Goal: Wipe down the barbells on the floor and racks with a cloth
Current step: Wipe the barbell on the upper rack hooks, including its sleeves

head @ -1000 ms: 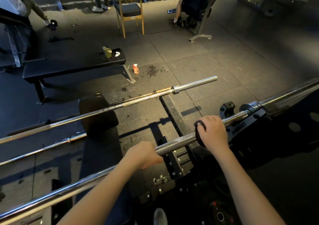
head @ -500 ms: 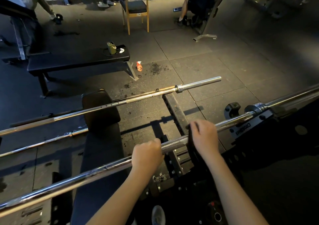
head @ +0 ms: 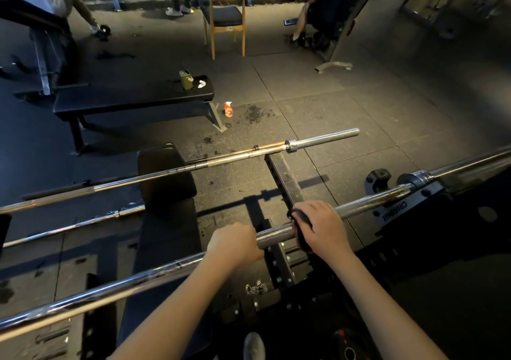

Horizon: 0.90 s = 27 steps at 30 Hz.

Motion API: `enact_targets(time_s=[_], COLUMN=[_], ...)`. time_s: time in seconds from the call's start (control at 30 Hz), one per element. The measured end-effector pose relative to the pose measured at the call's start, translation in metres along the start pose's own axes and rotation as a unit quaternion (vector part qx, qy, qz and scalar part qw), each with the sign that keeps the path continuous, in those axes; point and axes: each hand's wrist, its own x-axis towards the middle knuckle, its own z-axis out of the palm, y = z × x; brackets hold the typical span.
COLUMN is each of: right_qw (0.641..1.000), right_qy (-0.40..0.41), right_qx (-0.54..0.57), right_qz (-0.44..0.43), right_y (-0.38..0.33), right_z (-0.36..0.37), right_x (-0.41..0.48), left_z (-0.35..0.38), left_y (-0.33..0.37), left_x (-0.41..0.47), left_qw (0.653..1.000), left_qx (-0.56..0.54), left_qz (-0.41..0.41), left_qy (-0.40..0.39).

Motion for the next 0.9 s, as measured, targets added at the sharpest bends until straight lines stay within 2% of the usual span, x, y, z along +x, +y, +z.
enact_targets(time_s=[0.1,0.2,0.27,0.33,0.43,0.57,0.67,0.73,0.83,0.9], right_qw=[0.996,0.988,0.993,0.999,0.999,0.998,0.993,0.986,0.993,0.996], right_qy=[0.000,0.041,0.029,0.019,0.010,0.049,0.082,0.111,0.097,0.050], right_qx=[-0.038,-0.037,-0.011,-0.006,-0.030,-0.035,0.002,-0.011,-0.054,-0.074], right_qz=[0.082,0.142,0.116,0.049,-0.017,0.005,0.089,0.126,0.028,0.014], right_y=[0.017,0.016,-0.008,-0.023,-0.012,-0.004,-0.024,-0.035,-0.027,-0.018], right_z=[-0.013,-0.018,-0.006,0.007,0.006,-0.002,0.007,0.019,0.017,0.003], right_x=[0.010,0.007,-0.001,-0.016,-0.014,0.007,0.003,-0.004,-0.005,0.011], left_z=[0.002,0.002,0.004,0.004,0.005,0.004,0.004,0.004,0.004,0.004], left_y=[0.000,-0.001,-0.002,-0.002,-0.001,-0.002,-0.001,-0.001,-0.002,-0.001], left_x=[-0.002,-0.002,-0.001,-0.001,-0.001,-0.001,-0.001,0.000,0.001,-0.001], left_qw=[1.000,1.000,0.999,0.999,0.999,0.999,0.999,0.999,0.999,0.999], left_qx=[0.005,0.007,0.008,0.012,0.011,0.004,0.012,0.014,0.011,0.010], left_qz=[0.001,0.009,0.010,0.009,0.007,0.006,0.004,0.001,0.005,0.004], left_qy=[0.026,0.029,0.030,0.036,0.043,0.037,0.036,0.035,0.035,0.035])
